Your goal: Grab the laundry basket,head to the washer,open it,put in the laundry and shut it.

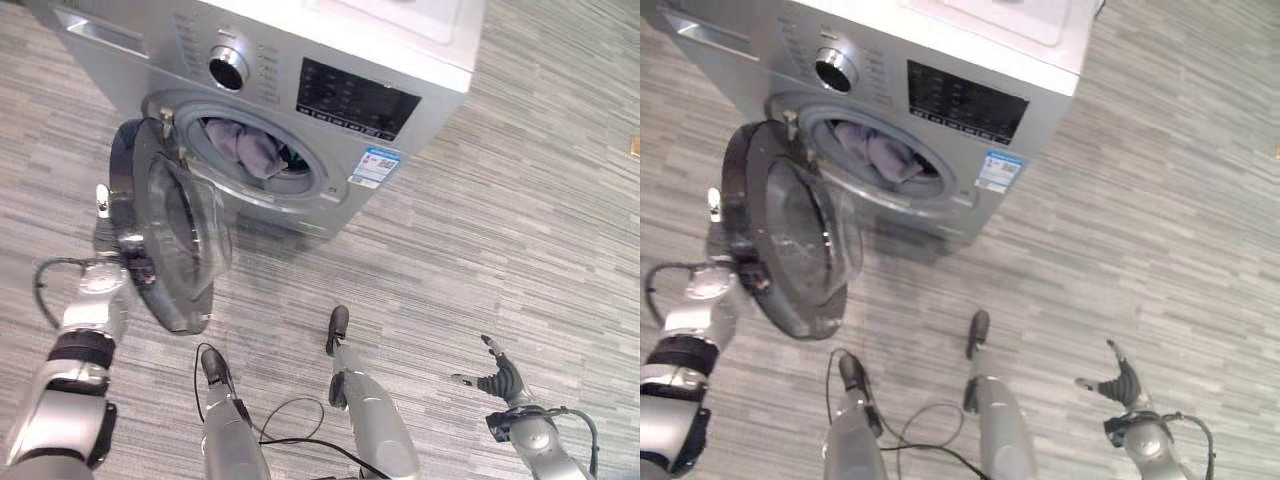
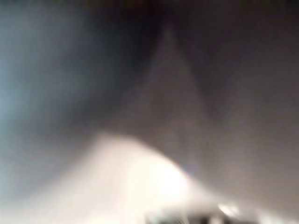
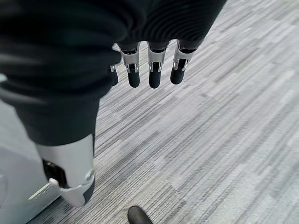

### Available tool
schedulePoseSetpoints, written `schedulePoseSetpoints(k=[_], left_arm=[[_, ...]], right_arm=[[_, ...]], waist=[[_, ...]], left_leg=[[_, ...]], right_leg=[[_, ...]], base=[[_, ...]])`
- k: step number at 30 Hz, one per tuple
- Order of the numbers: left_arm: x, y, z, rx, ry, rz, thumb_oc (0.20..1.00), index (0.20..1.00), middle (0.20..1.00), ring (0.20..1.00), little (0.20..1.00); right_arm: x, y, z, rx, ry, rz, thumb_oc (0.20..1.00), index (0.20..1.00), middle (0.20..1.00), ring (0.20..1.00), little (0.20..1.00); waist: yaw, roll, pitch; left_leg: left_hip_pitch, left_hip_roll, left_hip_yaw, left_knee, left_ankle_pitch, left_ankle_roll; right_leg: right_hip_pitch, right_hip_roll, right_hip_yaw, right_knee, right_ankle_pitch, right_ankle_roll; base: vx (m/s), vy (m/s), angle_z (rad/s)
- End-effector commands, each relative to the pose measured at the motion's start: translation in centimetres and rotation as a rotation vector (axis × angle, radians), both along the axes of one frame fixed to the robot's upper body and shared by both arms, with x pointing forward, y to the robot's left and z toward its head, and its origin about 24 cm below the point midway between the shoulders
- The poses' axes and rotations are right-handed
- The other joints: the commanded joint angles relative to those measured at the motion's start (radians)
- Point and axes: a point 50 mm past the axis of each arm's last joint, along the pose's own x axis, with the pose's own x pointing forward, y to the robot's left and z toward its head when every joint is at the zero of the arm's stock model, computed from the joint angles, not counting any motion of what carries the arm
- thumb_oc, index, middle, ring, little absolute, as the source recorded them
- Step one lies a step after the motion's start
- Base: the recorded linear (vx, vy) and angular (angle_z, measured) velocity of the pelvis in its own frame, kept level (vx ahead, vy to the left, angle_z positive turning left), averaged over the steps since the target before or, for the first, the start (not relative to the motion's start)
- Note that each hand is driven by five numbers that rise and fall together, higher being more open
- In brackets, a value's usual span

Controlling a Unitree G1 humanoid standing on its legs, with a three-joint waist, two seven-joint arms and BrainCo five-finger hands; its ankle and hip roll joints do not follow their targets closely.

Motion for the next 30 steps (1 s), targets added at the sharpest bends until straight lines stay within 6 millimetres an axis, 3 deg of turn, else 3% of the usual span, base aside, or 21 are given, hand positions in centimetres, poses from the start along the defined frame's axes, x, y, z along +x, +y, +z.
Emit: schedulePoseSetpoints(k=[1,2,4,5,6,7,12,15,19,23,25,26,28,29,30], left_arm=[[2.5,-7.2,2.4,0.169,-0.083,-0.349,1.0,1.0,1.0,1.0,1.0],[2.9,-10.4,2.3,0.145,-0.095,-0.446,1.0,1.0,1.0,1.0,1.0],[3.1,-13.8,2.6,0.126,-0.134,-0.539,1.0,1.0,1.0,1.0,1.0],[3.1,-13.8,2.6,0.126,-0.134,-0.54,1.0,1.0,1.0,1.0,1.0],[2.8,-16.4,3.2,0.134,-0.182,-0.622,1.0,1.0,1.0,1.0,1.0],[2.6,-17.5,3.3,0.12,-0.207,-0.653,1.0,1.0,1.0,1.0,1.0],[0.8,-20.5,4.5,0.136,-0.345,-0.796,1.0,1.0,1.0,1.0,1.0],[1.0,-21.8,5.0,0.124,-0.368,-0.819,1.0,1.0,1.0,1.0,1.0],[1.0,-24.7,8.8,0.207,-0.511,-0.854,1.0,1.0,1.0,1.0,1.0],[0.7,-24.1,10.4,0.282,-0.589,-0.847,1.0,1.0,1.0,1.0,1.0],[-0.2,-22.8,12.1,0.347,-0.671,-0.846,1.0,1.0,1.0,1.0,1.0],[-0.3,-21.8,12.6,0.377,-0.686,-0.838,1.0,1.0,1.0,1.0,1.0],[-1.0,-17.9,13.9,0.51,-0.7,-0.797,1.0,1.0,1.0,1.0,1.0],[-1.0,-17.8,13.9,0.511,-0.7,-0.796,1.0,1.0,1.0,1.0,1.0],[-1.2,-15.7,14.4,0.558,-0.687,-0.759,1.0,1.0,1.0,1.0,1.0]], right_arm=[[0.9,-1.6,1.8,-0.083,-0.055,-0.013,1.0,1.0,1.0,1.0,1.0],[1.2,-1.4,1.8,-0.092,-0.05,0.003,1.0,1.0,1.0,1.0,1.0],[1.5,-1.3,1.9,-0.099,-0.057,0.016,1.0,1.0,1.0,1.0,1.0],[1.5,-1.3,1.9,-0.1,-0.056,0.015,1.0,1.0,1.0,1.0,1.0],[1.7,-1.1,2.0,-0.102,-0.063,0.031,1.0,1.0,1.0,1.0,1.0],[1.7,-1.0,1.9,-0.1,-0.065,0.032,1.0,1.0,1.0,1.0,1.0],[1.1,-0.9,1.6,-0.09,-0.068,0.037,1.0,1.0,1.0,1.0,1.0],[0.8,-0.9,1.1,-0.082,-0.055,0.029,1.0,1.0,1.0,1.0,1.0],[1.0,-0.7,0.4,-0.05,-0.053,-0.004,1.0,1.0,1.0,1.0,1.0],[1.3,0.0,0.1,-0.034,-0.043,0.024,1.0,1.0,1.0,1.0,1.0],[0.8,0.1,-0.4,-0.01,-0.021,0.026,1.0,1.0,1.0,1.0,1.0],[0.4,-0.1,-0.6,-0.001,-0.006,0.014,1.0,1.0,1.0,1.0,1.0],[-0.9,-0.8,-1.5,0.003,0.059,-0.013,1.0,1.0,1.0,1.0,1.0],[-0.9,-0.8,-1.5,0.003,0.059,-0.013,1.0,1.0,1.0,1.0,1.0],[-1.4,-1.0,-1.8,0.001,0.083,-0.019,1.0,1.0,1.0,1.0,1.0]], waist=[[-0.096,0.014,-0.032],[-0.12,0.01,-0.041],[-0.136,0.006,-0.05],[-0.134,0.006,-0.049],[-0.149,0.006,-0.055],[-0.149,0.006,-0.055],[-0.157,0.017,-0.06],[-0.167,0.023,-0.064],[-0.171,0.049,-0.074],[-0.159,0.052,-0.073],[-0.137,0.057,-0.062],[-0.124,0.063,-0.057],[-0.092,0.087,-0.053],[-0.093,0.087,-0.053],[-0.08,0.096,-0.055]], left_leg=[[-0.027,0.09,-0.025,0.07,-0.013,-0.007],[-0.004,0.099,-0.003,0.067,-0.015,-0.009],[0.025,0.106,0.028,0.062,-0.019,-0.011],[0.027,0.106,0.03,0.061,-0.019,-0.011],[0.047,0.112,0.051,0.057,-0.022,-0.013],[0.062,0.114,0.066,0.054,-0.023,-0.013],[0.093,0.112,0.104,0.031,-0.018,-0.017],[0.088,0.108,0.104,0.019,-0.01,-0.017],[0.06,0.087,0.091,-0.013,0.011,-0.013],[0.063,0.08,0.094,-0.008,0.003,-0.01],[0.063,0.082,0.092,0.018,-0.012,-0.01],[0.064,0.083,0.088,0.028,-0.017,-0.01],[0.066,0.085,0.072,0.045,-0.023,-0.01],[0.066,0.085,0.072,0.045,-0.023,-0.01],[0.065,0.084,0.066,0.05,-0.022,-0.012]], right_leg=[[0.026,-0.054,0.065,0.097,-0.104,0.102],[0.028,-0.047,0.082,0.095,-0.103,0.102],[0.028,-0.039,0.101,0.094,-0.102,0.102],[0.028,-0.038,0.103,0.094,-0.102,0.102],[0.029,-0.036,0.111,0.094,-0.102,0.106],[0.03,-0.035,0.118,0.095,-0.102,0.108],[0.029,-0.036,0.134,0.09,-0.101,0.113],[0.027,-0.038,0.133,0.085,-0.102,0.11],[0.017,-0.053,0.119,0.071,-0.094,0.11],[0.021,-0.06,0.118,0.07,-0.09,0.115],[0.032,-0.068,0.113,0.076,-0.093,0.115],[0.039,-0.07,0.109,0.077,-0.096,0.114],[0.065,-0.077,0.095,0.076,-0.105,0.11],[0.065,-0.077,0.094,0.076,-0.105,0.11],[0.071,-0.079,0.087,0.078,-0.108,0.108]], base=[[-0.01,0.0,-0.3],[0.0,0.007,-0.38],[0.0,0.014,-0.01],[0.01,0.019,0.22],[0.01,0.012,-0.04],[0.01,0.012,-0.44],[0.0,0.003,-0.12],[-0.02,-0.015,0.09],[-0.02,0.006,0.18],[0.0,0.011,0.1],[0.0,0.0,0.0],[0.05,-0.003,-0.05],[0.05,-0.004,-0.05],[0.04,-0.005,-0.02],[0.06,-0.016,0.03]])
